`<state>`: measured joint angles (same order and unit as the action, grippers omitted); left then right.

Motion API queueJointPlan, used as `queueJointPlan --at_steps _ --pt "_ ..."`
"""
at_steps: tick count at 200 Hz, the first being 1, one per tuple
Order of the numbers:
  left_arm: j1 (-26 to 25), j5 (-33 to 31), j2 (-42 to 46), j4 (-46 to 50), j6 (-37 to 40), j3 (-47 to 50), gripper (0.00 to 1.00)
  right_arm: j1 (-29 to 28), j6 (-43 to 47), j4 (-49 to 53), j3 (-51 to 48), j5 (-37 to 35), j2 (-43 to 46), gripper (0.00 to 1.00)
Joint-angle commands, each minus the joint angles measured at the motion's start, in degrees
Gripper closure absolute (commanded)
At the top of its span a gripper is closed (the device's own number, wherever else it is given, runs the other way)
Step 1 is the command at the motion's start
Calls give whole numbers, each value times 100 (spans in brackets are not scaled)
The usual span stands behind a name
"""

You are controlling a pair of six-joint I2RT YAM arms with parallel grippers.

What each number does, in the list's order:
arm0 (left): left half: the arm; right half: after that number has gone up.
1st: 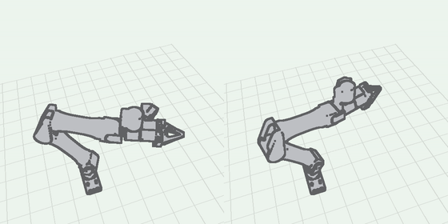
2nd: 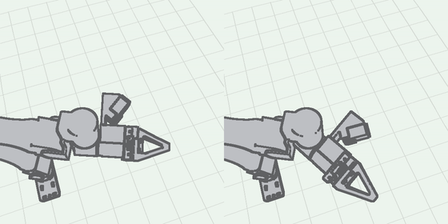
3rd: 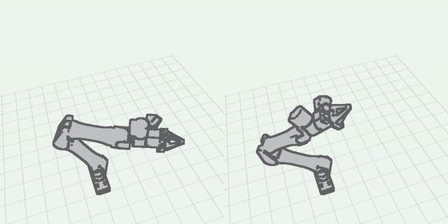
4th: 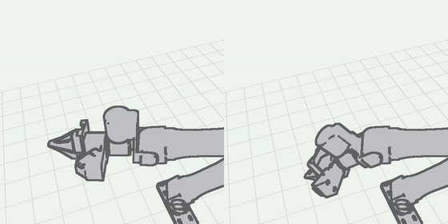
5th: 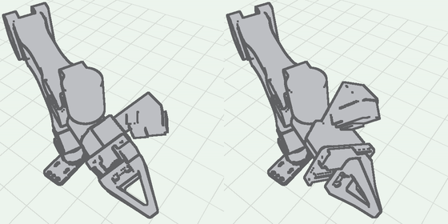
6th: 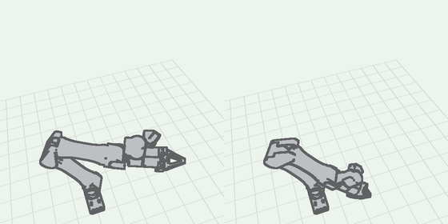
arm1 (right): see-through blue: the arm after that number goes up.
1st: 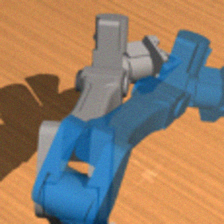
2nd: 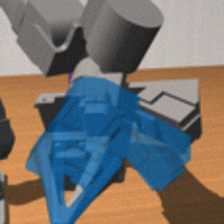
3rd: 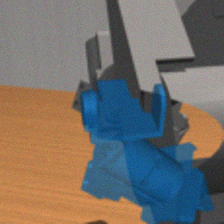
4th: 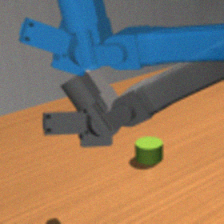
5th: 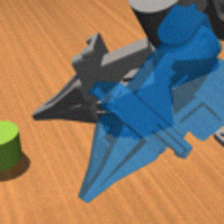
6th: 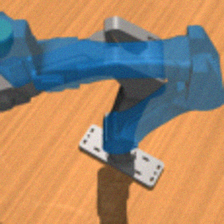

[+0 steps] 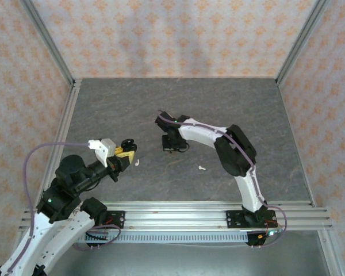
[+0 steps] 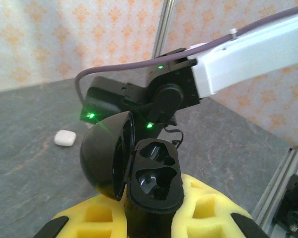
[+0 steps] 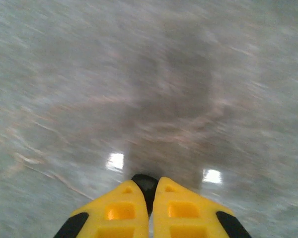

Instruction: Insert wireless bluetooth earbuds into charging case

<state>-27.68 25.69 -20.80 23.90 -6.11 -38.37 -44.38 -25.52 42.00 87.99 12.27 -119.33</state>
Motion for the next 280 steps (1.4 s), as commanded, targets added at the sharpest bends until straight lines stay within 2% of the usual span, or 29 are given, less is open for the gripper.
queueJointPlan --at_steps 1,17,60,95,140,171,192,212,280 --pt "18 283 -103 -1067 -707 352 100 192 587 204 -665 278 307 88" --pt "-29 204 -148 -1521 -903 559 100 291 807 390 -821 336 384 84" --pt "-393 30 -687 -2180 -932 606 100 381 881 774 -828 293 637 65" --pt "-876 85 -1418 -2530 -630 382 100 404 669 863 -847 377 1034 60" --pt "-1327 -60 -1874 -2845 -153 309 100 412 210 723 -1143 421 1473 59" --pt "-1395 -263 -1901 -2773 -4 254 100 463 194 584 -1152 669 1565 59" --pt "-1390 59 -1906 -2487 546 187 100 524 367 461 -1081 813 1483 59" --pt "-1390 -35 -1828 -1948 787 99 100 535 635 416 -970 882 1311 59" --pt "-1388 -85 -1625 -1977 732 392 100 532 1533 900 -305 870 680 61"
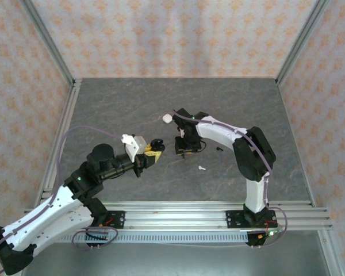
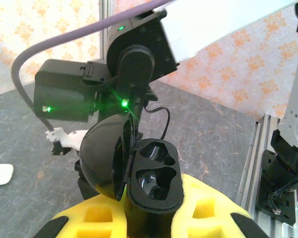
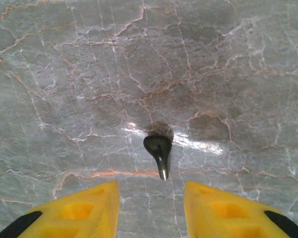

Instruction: Insert wireless bluetooth earbuds into charging case

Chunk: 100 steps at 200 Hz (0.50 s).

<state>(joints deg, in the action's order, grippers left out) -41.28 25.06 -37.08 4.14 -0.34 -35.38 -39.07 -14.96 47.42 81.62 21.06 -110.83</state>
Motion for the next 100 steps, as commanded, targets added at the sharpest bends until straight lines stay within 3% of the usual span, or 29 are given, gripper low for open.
queueJointPlan --at_steps 1,100 --pt "-34 -20 -7 -6 156 97 100 -1 495 370 342 -7 -173 61" --pt "-30 25 -480 -708 214 293 100 83 1057 1254 1007 -101 -844 60"
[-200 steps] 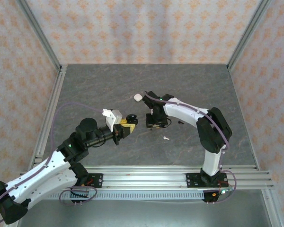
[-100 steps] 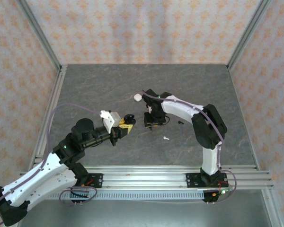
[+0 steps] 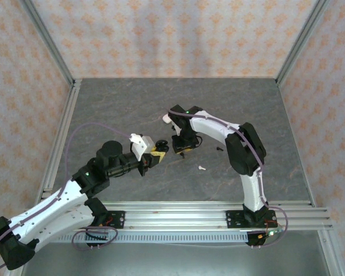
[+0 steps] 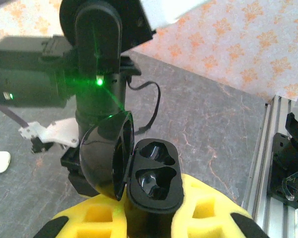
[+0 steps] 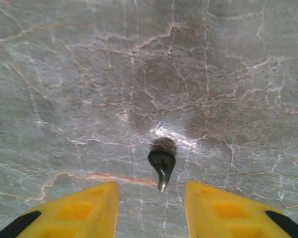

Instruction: Insert wireless bluetooth earbuds into charging case

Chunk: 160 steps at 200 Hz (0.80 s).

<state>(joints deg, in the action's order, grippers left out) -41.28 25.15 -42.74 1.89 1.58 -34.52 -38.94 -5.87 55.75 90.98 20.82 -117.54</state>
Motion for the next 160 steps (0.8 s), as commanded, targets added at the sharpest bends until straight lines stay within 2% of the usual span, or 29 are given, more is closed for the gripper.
queueJointPlan --at_steps 1,38,87,160 --pt "-34 12 88 -490 15 217 100 70 148 421 70 -73 -173 60" --pt "-32 -214 173 -781 -166 445 100 71 164 422 213 50 -344 60" --pt "-31 -513 257 -711 -54 464 100 79 100 414 296 181 -515 61" --pt "-30 -542 187 -894 -51 578 100 79 -135 200 127 158 -551 64"
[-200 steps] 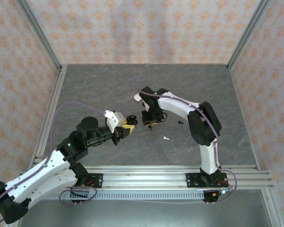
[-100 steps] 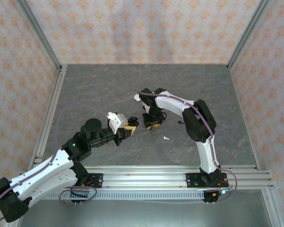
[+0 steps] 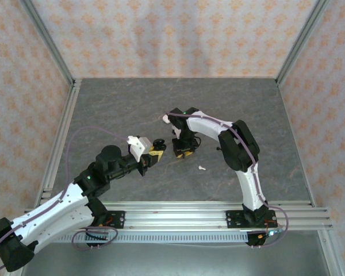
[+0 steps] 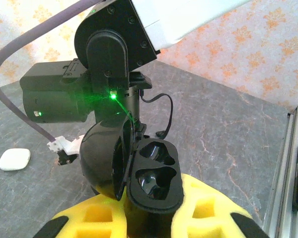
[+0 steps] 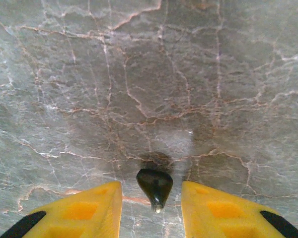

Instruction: Insert wireless bluetooth earbuds into charging case

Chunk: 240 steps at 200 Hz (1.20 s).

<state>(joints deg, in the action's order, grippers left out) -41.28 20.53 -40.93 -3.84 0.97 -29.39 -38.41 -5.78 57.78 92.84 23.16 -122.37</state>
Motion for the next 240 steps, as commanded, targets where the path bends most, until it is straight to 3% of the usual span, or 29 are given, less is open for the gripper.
queueJointPlan --at_steps 1,42,182,240 --pt "-30 -83 6 -321 9 65 100 27 -152 -8 -57 -79 -68 64" --pt "-27 -49 49 -215 24 46 100 21 -404 -45 -38 -412 -17 68" --pt "-34 -58 208 -156 23 152 100 -104 -584 84 210 -453 -133 71" --pt "-32 -45 182 -100 36 143 100 -193 -619 132 325 -463 -252 78"
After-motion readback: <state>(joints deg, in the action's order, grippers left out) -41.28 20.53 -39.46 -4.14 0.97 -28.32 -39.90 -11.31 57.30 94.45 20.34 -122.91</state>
